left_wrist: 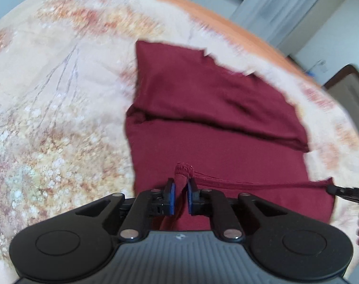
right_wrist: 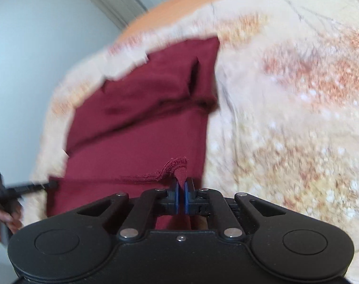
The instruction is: Fold small clothes
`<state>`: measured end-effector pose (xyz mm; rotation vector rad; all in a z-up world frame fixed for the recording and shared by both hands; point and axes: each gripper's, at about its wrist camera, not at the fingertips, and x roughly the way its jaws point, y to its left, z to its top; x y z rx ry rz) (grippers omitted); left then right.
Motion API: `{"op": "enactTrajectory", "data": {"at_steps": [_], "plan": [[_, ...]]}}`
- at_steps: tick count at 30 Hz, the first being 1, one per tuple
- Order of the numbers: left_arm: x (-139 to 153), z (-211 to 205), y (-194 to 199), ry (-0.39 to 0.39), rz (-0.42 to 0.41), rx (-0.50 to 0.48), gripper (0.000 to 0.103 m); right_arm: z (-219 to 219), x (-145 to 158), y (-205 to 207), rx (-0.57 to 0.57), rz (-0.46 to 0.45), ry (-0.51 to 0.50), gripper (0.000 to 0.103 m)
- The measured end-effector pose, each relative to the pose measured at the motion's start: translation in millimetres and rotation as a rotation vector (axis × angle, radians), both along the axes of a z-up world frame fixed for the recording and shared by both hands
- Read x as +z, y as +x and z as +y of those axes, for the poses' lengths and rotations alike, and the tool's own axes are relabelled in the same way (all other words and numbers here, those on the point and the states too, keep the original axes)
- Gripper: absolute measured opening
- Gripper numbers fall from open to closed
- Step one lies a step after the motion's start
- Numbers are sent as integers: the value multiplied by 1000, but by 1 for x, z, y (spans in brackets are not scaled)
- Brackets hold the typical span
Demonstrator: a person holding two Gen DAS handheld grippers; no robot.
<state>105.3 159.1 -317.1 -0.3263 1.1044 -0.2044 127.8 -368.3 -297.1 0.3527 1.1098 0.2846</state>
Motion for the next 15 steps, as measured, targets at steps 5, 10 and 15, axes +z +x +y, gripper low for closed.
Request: {"op": "enactTrajectory", "data": {"at_steps": [5,10,15], "plan": [[-13,-5,11,70,53,-27,11,11,-8,10,6,15,6,23],[-11,-8,13,102,38,-92,14,13,-6,19,46,12,-5,28],[-15,-10,16,101,47,-117,23,10,-6,21,72,23,-16,31]]}}
